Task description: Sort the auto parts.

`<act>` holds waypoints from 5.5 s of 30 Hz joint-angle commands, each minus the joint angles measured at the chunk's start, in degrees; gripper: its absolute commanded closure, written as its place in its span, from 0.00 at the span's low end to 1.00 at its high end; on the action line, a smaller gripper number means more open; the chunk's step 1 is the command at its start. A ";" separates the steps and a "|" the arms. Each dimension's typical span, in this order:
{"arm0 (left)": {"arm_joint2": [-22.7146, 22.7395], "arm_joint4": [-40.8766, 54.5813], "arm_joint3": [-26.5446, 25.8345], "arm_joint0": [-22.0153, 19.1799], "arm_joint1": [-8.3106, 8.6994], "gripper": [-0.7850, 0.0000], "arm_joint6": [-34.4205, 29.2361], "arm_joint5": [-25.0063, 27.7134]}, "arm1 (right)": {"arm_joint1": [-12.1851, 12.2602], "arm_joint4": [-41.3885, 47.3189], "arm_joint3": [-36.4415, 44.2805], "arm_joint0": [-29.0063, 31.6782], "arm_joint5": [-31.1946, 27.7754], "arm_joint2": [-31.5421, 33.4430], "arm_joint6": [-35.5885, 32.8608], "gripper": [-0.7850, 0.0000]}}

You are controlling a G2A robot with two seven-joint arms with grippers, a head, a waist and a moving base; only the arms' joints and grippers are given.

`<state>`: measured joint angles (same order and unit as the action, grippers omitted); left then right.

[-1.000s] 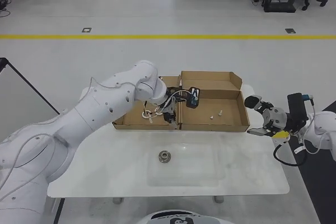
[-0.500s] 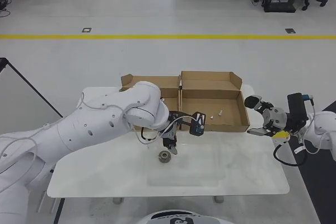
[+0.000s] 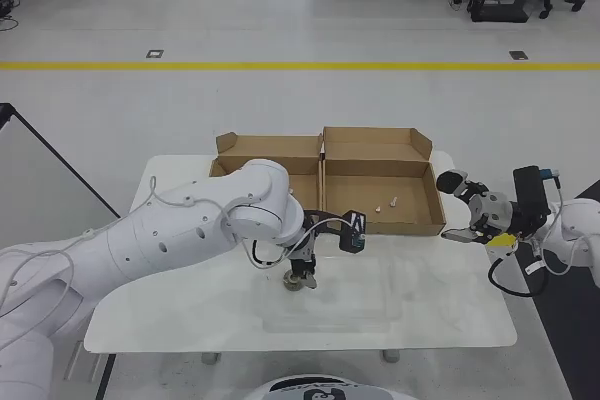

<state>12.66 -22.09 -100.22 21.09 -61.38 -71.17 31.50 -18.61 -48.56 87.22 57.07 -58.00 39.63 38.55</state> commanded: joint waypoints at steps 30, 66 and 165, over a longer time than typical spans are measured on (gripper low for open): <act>-2.92 3.15 4.85 1.92 -7.53 0.00 -12.84 -12.15 | 0.00 -0.01 0.00 0.00 0.00 0.00 0.06 0.00; -2.92 -6.40 12.70 9.45 -7.59 0.50 -9.81 -8.19 | 0.00 -0.01 0.00 0.00 0.00 0.00 0.06 0.00; -2.92 0.91 5.33 1.94 -6.61 1.00 -13.84 -12.22 | 0.00 -0.01 0.00 0.00 0.00 0.00 0.06 0.00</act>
<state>9.74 -21.85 -93.97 23.70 -68.34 -84.96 19.35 -18.61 -48.56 87.22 57.07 -58.00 39.63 38.55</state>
